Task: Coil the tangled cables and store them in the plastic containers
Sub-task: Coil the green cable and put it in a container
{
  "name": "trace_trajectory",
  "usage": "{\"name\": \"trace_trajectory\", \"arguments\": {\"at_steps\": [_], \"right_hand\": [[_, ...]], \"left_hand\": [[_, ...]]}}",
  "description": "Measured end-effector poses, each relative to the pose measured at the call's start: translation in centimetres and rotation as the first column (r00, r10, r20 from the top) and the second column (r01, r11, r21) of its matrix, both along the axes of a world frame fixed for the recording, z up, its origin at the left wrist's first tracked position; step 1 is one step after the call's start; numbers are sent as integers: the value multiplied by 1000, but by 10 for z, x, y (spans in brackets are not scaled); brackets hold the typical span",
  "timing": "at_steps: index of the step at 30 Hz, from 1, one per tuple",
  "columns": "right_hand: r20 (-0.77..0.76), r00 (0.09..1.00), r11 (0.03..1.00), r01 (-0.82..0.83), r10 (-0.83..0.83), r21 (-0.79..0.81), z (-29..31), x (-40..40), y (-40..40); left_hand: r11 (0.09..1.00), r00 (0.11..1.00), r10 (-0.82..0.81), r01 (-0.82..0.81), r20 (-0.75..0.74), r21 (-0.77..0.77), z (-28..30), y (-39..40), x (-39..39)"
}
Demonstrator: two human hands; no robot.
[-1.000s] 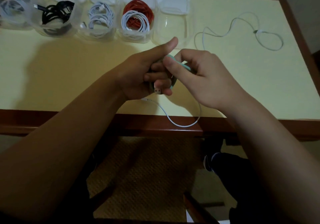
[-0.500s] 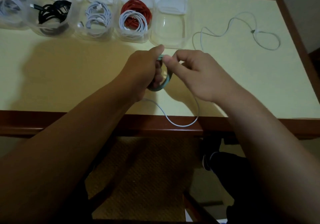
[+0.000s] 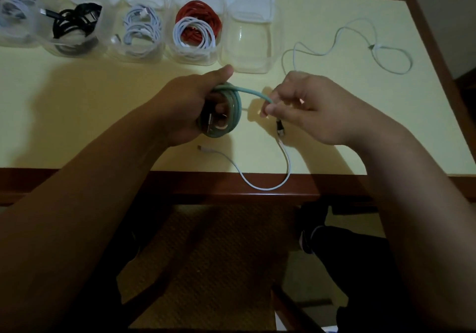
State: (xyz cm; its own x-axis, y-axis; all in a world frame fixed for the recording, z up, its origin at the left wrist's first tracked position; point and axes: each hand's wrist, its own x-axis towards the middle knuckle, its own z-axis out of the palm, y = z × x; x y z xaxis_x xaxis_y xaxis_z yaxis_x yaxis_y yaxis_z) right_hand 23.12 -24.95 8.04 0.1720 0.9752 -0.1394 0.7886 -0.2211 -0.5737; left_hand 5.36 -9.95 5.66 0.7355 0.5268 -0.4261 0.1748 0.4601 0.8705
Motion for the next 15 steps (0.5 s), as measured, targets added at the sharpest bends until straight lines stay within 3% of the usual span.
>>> {"name": "trace_trajectory", "arguments": {"at_steps": [5,7,10,15], "right_hand": [[2,992,990,122,-123,75,-7,4,-3],[-169,969,964,207,-178,170,-10,2,1],[-583,787,920,358,-203,163,-10,-8,5],[-814,524,937,342,-251,-69,-17,-33,14]], "left_hand": [[994,999,31,-28,29,-102,-4,0,2],[987,998,61,-55,35,-150,-4,-3,5],[978,995,83,-72,48,-198,-6,-9,8],[946,989,38,10,141,-324,-8,-11,11]]}}
